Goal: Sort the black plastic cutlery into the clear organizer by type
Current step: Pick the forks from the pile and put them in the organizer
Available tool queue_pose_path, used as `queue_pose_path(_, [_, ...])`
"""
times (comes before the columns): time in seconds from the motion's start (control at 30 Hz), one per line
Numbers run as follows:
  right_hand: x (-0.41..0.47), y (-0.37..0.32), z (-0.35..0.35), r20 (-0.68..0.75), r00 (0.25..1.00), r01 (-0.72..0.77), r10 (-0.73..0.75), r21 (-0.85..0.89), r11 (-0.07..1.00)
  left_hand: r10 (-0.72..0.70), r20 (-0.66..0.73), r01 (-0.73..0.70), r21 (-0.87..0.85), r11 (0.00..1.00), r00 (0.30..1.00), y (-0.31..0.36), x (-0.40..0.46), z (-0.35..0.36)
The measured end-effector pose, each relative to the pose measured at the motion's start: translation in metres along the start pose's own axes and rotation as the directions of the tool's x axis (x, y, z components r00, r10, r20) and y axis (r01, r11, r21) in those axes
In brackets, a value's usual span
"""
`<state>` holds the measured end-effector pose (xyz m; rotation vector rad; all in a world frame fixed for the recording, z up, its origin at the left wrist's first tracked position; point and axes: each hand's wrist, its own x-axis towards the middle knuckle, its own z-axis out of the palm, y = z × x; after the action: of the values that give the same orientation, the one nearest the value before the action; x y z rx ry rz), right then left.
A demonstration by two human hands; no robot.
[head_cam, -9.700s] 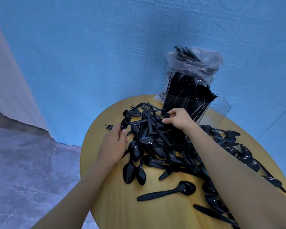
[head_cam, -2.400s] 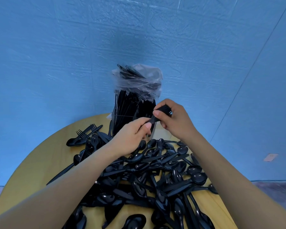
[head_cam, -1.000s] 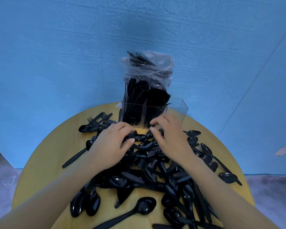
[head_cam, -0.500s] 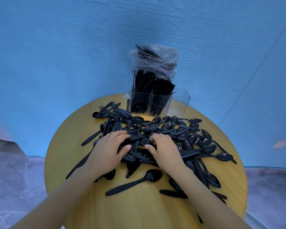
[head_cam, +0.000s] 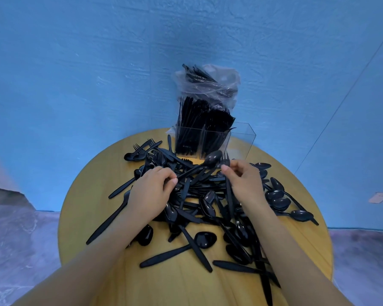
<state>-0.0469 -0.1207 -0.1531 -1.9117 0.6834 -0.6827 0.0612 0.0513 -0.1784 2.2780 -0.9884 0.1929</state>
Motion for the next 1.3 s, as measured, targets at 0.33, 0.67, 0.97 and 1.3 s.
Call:
queue_pose_path(0.33, [0.0,0.02,-0.01,-0.09,0.993,-0.059,0.074,0.161,0.985,-0.024,0.089,0.018,0.077,0.997,0.996,0.017,0.036,0.01])
queue_pose_path(0.67, [-0.003,0.035,-0.004,-0.043,0.995,-0.076,0.086,0.203,0.976,-0.046,0.409,-0.097,0.323,0.941,0.911,0.019,0.022,0.008])
queue_pose_path(0.97, [-0.003,0.036,-0.005,-0.05,0.994,-0.081,0.097,0.256,0.963,0.069,0.307,-0.19,0.383,0.904,0.949,0.03,0.033,0.018])
queue_pose_path(1.3, [-0.004,0.035,-0.008,-0.063,0.989,-0.1,0.131,0.35,0.931,0.039,0.179,-0.05,0.057,0.997,0.983,0.037,0.055,0.013])
